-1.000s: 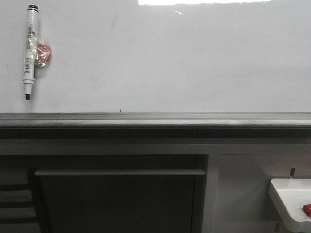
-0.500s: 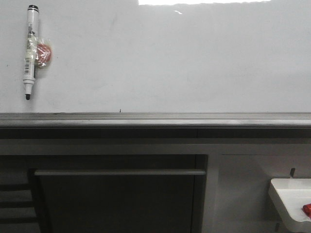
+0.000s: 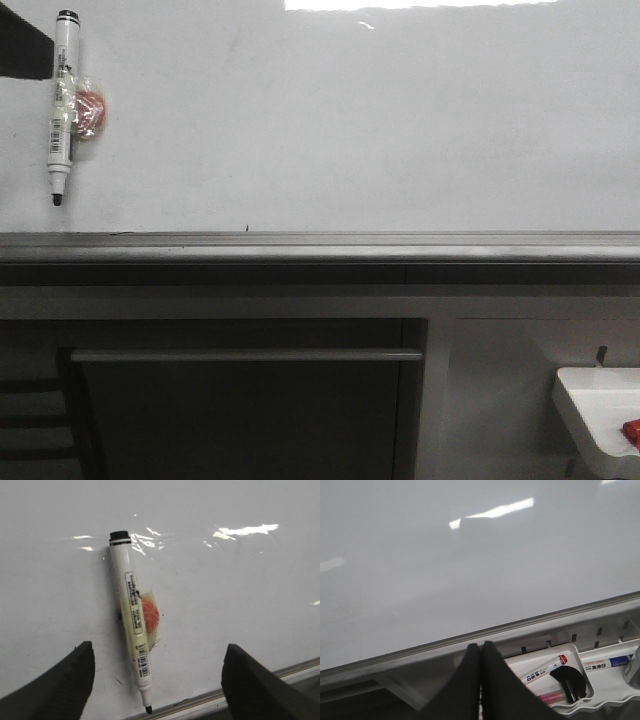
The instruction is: Write number 0 on whiteboard
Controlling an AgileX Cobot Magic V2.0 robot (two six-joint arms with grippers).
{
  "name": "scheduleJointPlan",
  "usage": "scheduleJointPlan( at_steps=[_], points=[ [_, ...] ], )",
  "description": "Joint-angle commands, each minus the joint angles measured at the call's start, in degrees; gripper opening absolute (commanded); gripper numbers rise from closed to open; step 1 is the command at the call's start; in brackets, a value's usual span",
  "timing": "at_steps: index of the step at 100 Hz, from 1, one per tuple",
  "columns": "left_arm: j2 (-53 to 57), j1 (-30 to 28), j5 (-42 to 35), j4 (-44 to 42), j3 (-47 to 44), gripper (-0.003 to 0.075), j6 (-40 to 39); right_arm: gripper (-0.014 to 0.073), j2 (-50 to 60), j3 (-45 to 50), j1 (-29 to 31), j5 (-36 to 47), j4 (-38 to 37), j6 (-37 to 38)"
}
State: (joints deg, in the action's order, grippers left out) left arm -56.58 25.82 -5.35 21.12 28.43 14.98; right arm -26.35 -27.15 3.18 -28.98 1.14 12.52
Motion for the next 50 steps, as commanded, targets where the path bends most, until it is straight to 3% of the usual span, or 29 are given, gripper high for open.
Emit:
scheduleJointPlan(
  at_steps=[1, 50],
  points=[
    [-1.9, 0.8, -6.4, 0.1, 2.0, 0.0491, 0.0, -0.0055, -0.7, -1.4, -0.1, 3.8, -0.3, -0.5],
    [-12.4, 1.9, -10.5, 5.0, 2.0, 0.0490, -0.6, -0.0055, -0.7, -1.4, -0.1, 4.1, -0.3, -0.5]
  ],
)
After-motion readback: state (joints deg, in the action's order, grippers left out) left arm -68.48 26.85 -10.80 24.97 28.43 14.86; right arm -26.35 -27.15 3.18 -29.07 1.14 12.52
